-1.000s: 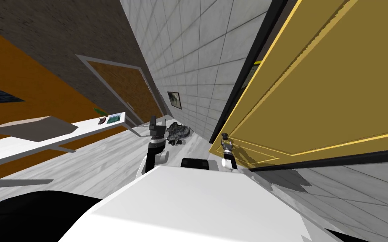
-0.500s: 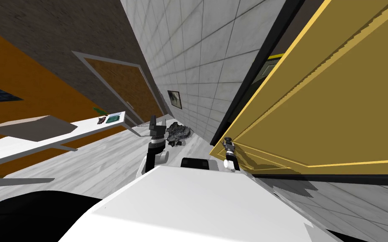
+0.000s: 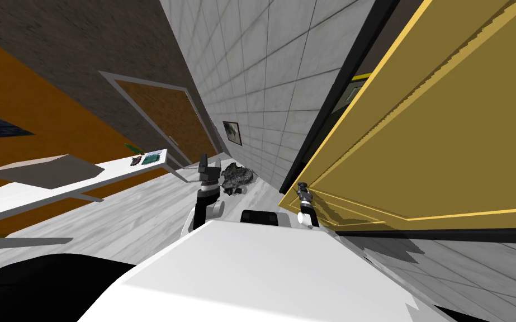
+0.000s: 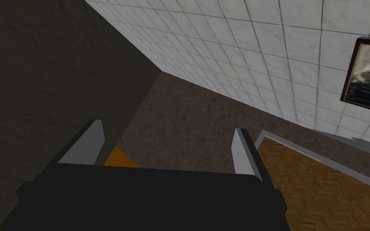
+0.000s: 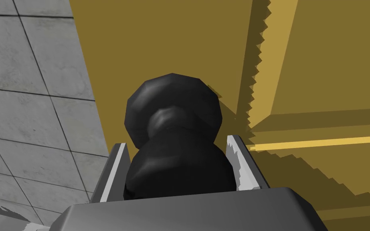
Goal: Pull the door open
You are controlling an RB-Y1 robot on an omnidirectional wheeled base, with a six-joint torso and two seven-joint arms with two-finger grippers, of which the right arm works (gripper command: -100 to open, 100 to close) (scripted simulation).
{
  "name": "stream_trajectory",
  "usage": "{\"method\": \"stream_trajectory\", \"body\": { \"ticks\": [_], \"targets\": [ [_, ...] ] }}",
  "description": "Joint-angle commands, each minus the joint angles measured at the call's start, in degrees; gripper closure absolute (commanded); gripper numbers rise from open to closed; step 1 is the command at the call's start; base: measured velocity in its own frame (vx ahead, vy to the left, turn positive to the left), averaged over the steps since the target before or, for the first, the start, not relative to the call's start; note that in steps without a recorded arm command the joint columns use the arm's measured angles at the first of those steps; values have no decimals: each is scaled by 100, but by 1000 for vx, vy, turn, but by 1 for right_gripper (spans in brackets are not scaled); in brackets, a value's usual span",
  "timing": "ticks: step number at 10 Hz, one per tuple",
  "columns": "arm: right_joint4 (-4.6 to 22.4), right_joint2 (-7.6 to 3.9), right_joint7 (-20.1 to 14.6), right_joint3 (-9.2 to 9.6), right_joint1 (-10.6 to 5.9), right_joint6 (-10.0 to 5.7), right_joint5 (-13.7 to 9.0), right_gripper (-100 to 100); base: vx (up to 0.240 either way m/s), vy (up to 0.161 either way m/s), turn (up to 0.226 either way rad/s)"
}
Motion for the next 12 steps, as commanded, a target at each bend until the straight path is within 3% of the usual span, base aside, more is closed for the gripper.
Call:
{"method": "stream_trajectory", "body": {
  "ticks": [1,2,9,11,12],
  "targets": [
    [-5,10,-3,4,-1,-6,0,100,0,0,0],
    [-37,-87,-159,127,60,-44,50,100,-147,-27,127],
    [-179,-426,-771,622,293,-212,246,100,-232,-27,112],
    [-187,-442,-768,632,303,-199,252,100,-164,-15,56],
    [-201,-519,-901,758,381,-280,311,100,-144,-35,92]
  ]
}}
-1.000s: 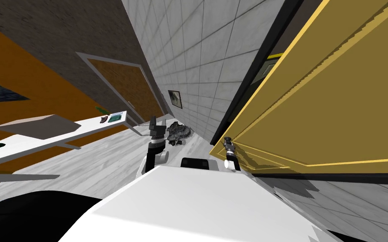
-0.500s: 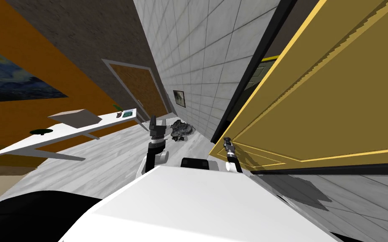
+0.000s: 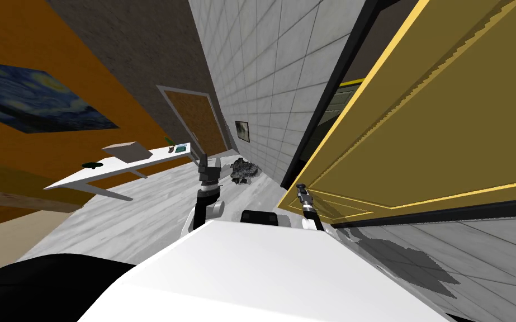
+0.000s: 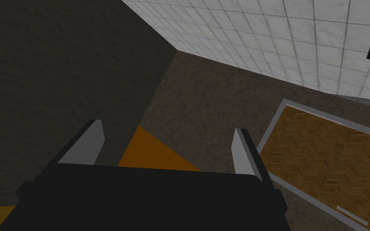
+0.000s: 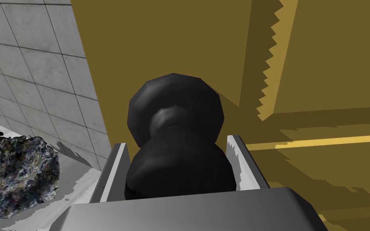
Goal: Pull the door open
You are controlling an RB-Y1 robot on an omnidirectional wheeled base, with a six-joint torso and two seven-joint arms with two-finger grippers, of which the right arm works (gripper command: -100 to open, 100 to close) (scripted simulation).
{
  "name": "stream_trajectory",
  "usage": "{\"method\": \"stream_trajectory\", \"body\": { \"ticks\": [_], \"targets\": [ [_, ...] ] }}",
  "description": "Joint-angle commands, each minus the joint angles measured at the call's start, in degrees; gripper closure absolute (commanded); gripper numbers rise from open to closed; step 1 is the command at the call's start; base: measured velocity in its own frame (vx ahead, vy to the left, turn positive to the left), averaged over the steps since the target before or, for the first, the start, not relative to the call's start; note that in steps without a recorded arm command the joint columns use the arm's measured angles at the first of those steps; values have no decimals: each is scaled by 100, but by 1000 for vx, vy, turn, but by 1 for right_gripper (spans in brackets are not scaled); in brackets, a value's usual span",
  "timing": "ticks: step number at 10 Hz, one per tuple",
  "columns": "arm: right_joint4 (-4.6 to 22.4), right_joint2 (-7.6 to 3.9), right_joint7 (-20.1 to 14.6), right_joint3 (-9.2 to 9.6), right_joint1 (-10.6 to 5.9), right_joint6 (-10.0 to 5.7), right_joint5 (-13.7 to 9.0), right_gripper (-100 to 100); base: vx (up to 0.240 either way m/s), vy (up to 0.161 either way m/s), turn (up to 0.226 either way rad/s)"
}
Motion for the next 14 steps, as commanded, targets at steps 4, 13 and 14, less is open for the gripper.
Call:
{"method": "stream_trajectory", "body": {
  "ticks": [4,13,14],
  "targets": [
    [-87,-252,-351,320,185,-257,155,100,-221,-46,99],
    [-116,-676,-895,824,543,-832,420,100,-203,-50,103],
    [-104,-727,-962,880,585,-921,452,100,-195,-72,126]
  ]
}}
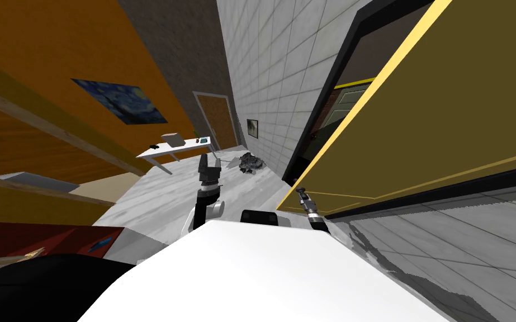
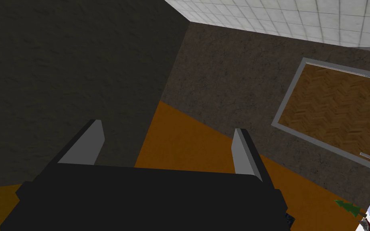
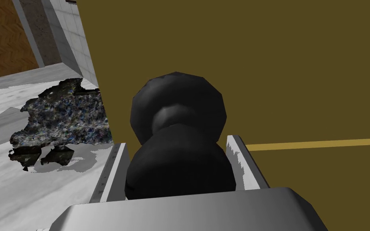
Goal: Pull the door open
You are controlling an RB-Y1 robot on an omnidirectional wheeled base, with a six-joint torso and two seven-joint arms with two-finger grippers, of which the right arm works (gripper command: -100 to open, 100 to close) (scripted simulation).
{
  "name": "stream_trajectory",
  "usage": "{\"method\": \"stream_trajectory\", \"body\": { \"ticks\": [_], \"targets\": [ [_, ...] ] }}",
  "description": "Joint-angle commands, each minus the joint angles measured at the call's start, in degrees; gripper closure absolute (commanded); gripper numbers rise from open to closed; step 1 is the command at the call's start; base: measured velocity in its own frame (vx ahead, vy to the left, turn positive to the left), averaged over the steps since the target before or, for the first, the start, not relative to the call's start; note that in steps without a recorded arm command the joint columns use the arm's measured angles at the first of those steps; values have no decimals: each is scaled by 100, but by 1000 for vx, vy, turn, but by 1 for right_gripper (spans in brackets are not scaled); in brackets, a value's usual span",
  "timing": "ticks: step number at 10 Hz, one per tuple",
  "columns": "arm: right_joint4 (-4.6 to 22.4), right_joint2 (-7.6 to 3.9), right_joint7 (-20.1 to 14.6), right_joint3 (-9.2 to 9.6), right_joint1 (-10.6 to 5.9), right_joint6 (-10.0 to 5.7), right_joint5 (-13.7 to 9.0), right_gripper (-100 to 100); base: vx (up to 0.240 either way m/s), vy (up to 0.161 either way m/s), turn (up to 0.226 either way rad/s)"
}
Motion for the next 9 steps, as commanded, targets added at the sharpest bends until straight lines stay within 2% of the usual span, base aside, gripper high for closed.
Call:
{"method": "stream_trajectory", "body": {
  "ticks": [1,3,4,5,6,9],
  "targets": [
    [-56,-97,-88,71,114,-114,39,100,-215,-49,113],
    [-38,-178,-193,161,181,-255,89,100,-185,-49,86],
    [-94,-156,-133,129,182,-177,72,100,-89,-27,24],
    [-28,-191,-202,186,217,-294,106,100,-130,-57,182],
    [-11,-200,-218,197,223,-324,112,100,-194,-48,133],
    [108,-270,-332,277,265,-540,160,100,-191,-56,146]
  ]
}}
